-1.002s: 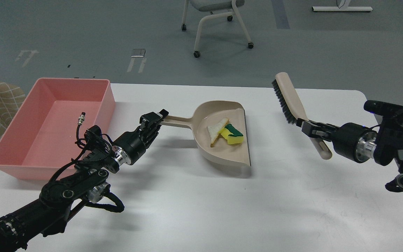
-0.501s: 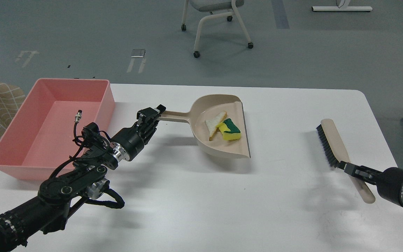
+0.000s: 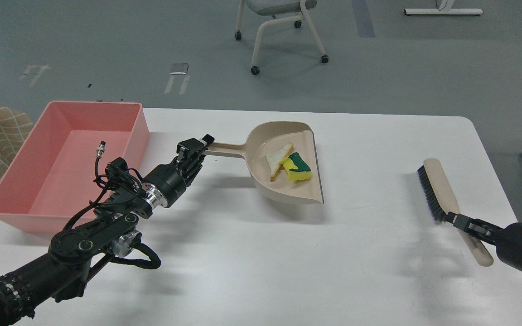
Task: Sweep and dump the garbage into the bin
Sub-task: 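Set the brush down on the table and release with the right gripper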
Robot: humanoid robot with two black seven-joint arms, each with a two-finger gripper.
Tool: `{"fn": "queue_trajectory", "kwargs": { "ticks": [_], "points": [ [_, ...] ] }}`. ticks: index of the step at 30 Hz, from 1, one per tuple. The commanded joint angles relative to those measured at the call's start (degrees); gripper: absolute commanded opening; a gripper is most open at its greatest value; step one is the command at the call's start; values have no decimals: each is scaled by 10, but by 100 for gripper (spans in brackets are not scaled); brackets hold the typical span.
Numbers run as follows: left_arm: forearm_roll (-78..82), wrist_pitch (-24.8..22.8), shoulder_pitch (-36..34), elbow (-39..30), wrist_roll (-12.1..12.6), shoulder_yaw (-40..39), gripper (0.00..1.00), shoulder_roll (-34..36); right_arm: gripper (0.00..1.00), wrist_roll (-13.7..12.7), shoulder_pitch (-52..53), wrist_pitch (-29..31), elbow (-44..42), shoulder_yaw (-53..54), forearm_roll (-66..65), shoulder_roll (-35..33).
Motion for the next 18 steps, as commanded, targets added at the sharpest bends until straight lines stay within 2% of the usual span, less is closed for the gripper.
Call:
{"fn": "queue_trajectory", "kwargs": {
  "ticks": [1, 8, 12, 18],
  "points": [
    [-1, 0, 0, 0, 0, 0, 4, 1, 51, -2, 4, 0, 0, 1, 0, 2],
    [-1, 0, 0, 1, 0, 0, 4, 1, 57, -3, 9, 0, 0, 3, 0, 2],
    [-1, 0, 0, 1, 0, 0, 4, 0, 58, -3, 11, 0, 1, 9, 0, 2],
    [-1, 0, 0, 0, 0, -1, 4, 2, 63, -3, 13, 0, 4, 81, 2, 16]
  ]
}}
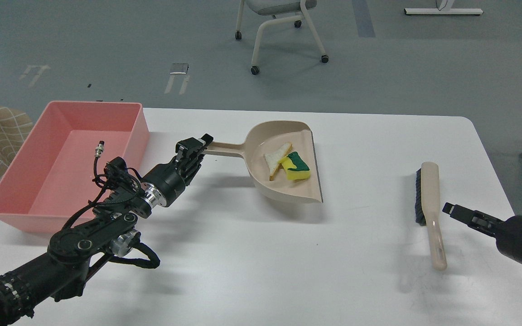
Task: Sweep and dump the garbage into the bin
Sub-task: 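Set the brush down on the table and release with the right gripper, then lift the dustpan over the pink bin with the left gripper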
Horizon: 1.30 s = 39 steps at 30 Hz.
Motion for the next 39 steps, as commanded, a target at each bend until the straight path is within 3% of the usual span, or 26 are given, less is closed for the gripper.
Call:
{"fn": "queue_trajectory", "kwargs": {
  "ticks": [1, 5, 8, 14, 21, 26, 34, 39],
  "points": [
    [0, 0, 1, 0, 0, -2, 4, 1, 68, 0, 7, 0, 1, 56, 6, 30],
    [-4, 1, 1, -1, 0, -4, 4, 1, 88, 0, 70, 0, -7, 117, 41, 111],
    [-19, 1, 1, -2, 0, -12, 4, 3, 94, 0, 107, -9, -38, 134, 73, 156],
    [-45, -3, 10, -44, 0, -62, 3, 22, 94, 4, 147, -64, -94, 140, 216, 212],
    [-74, -10, 32, -84, 0, -137, 3, 30, 94, 4, 148, -106, -121, 143, 410, 212],
    [-114, -22, 53, -134, 0, -211, 3, 53, 94, 4, 145, -109, -131, 155, 446, 213],
    [-166, -90, 182, -156, 0, -379, 3, 159, 94, 5, 138, -109, -142, 165, 447, 221],
    [-167, -113, 266, -143, 0, -424, 3, 228, 94, 5, 136, -109, -142, 166, 447, 232]
  ]
}}
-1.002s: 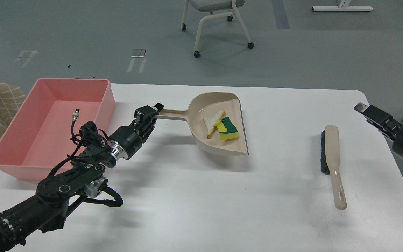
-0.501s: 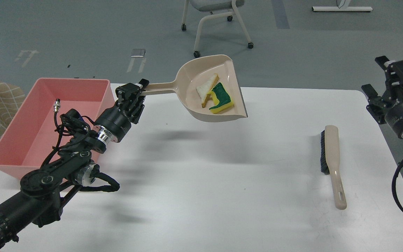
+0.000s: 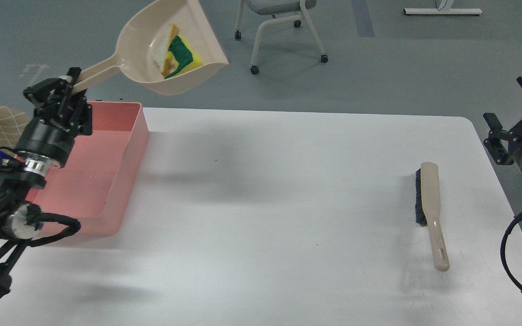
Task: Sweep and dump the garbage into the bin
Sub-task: 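Lift the dustpan over the pink bin with the left gripper, then tip the dustpan to dump the sponge and stick into the bin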
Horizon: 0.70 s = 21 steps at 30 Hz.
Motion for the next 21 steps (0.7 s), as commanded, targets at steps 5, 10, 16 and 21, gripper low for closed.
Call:
{"fn": "queue_trajectory", "kwargs": {
  "ticks": [5, 10, 16, 21],
  "points": [
    [6, -16, 113, 22, 0, -36, 3, 107, 94, 1, -7, 1, 0, 0, 0, 9],
    [2, -14, 151, 41, 0, -36, 3, 159, 94, 1, -12, 1, 1, 1, 1, 15],
    [7, -13, 171, 81, 0, -34, 3, 209, 94, 2, -21, 1, 1, 3, 0, 15],
    [9, -16, 178, 86, 0, -29, 3, 249, 94, 2, -27, 1, 2, 4, 1, 15]
  ]
}}
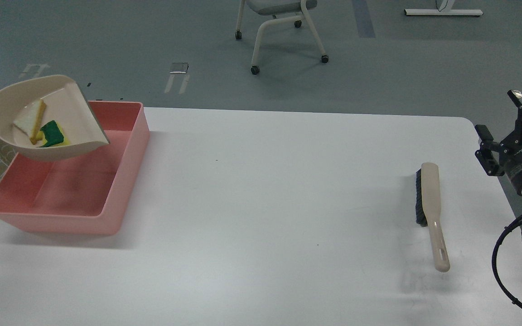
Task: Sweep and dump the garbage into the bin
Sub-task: 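Tip the dustpan to dump the sponge and stick into the bin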
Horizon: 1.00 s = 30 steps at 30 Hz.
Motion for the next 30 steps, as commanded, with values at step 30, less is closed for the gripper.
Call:
{"fn": "queue_trajectory", "kwargs": {
  "ticks": [30],
  "points": [
    [315, -48, -53, -85, 0, 9, 4, 169, 94, 12, -4, 7, 46, 24, 3, 8]
  ]
}}
